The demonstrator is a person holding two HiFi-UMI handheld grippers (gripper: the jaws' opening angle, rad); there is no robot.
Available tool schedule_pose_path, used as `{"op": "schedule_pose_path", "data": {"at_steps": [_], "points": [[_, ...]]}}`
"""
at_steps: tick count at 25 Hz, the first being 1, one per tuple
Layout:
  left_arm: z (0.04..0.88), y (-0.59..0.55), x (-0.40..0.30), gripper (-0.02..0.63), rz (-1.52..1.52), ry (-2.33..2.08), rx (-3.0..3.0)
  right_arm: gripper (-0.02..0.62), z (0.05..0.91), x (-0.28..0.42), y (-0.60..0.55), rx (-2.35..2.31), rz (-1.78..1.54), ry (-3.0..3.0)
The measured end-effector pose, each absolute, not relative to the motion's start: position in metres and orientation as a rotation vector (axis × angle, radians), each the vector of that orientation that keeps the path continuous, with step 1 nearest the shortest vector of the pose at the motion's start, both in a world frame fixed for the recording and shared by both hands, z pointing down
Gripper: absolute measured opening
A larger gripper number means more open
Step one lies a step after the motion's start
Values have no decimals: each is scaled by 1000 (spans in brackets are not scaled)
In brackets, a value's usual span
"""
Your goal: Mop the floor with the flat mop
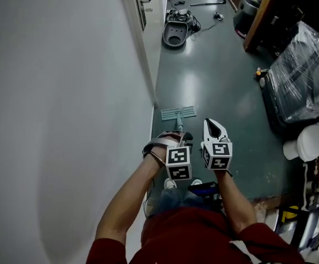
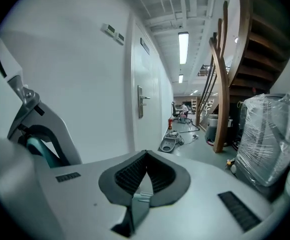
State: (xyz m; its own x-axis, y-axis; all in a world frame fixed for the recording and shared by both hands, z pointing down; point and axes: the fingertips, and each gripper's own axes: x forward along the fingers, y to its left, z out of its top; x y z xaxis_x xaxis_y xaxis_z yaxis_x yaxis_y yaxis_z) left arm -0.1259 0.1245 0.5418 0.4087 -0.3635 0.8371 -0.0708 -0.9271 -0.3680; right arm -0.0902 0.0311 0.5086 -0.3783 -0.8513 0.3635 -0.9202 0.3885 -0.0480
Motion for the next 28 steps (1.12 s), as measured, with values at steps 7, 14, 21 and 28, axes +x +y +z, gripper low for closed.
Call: {"op": "schedule_pose_path", "data": {"at_steps": [7,14,21,28], "points": [[556,139,-135,67,-1446,414,-2402,17,523,-92,32,1563,356,-2336],[562,151,-138,61,-1414,401,-2389,17,535,-103,43,1540,362,-2334],[586,177,-125,69,-1362,419,-2398,17,536,-106,41,1546,362,-2334],[587,139,-146,69,-1405,448,-2370,17,534,-110,46,1534,343,-2322]]}}
